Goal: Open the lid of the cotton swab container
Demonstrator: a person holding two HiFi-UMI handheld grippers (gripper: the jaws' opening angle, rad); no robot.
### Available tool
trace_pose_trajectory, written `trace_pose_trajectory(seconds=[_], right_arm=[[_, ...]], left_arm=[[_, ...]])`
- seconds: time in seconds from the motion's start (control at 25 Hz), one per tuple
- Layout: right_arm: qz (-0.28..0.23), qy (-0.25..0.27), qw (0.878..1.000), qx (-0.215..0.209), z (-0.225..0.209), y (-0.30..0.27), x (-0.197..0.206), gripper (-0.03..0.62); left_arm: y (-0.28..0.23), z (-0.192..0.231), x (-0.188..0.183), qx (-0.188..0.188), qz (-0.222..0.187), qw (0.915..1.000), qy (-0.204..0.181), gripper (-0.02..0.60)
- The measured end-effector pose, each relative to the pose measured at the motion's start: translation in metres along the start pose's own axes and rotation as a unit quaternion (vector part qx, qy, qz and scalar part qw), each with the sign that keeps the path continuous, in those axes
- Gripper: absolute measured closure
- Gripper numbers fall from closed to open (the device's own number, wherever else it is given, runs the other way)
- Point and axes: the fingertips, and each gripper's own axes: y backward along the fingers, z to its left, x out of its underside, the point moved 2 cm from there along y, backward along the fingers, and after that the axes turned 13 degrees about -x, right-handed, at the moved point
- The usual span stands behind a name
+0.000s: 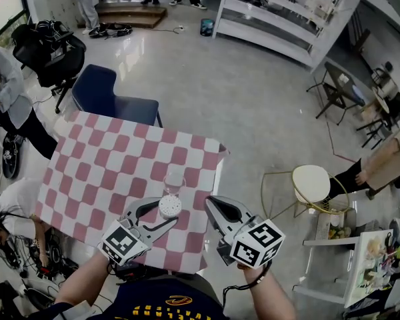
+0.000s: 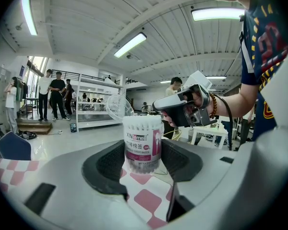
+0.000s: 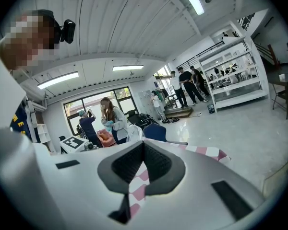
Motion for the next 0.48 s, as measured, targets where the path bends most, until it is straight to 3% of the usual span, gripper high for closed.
trace_pose_trajectory(seconds=[0.48], right_arm=[[0.007,0.006,1.0,-0.006,0.0031,-0.0017,0.0005,0.583]], left_arm=[[0.0002,0.0,-0.001,0.0,-0.001,1.0,-0.001,0.342]])
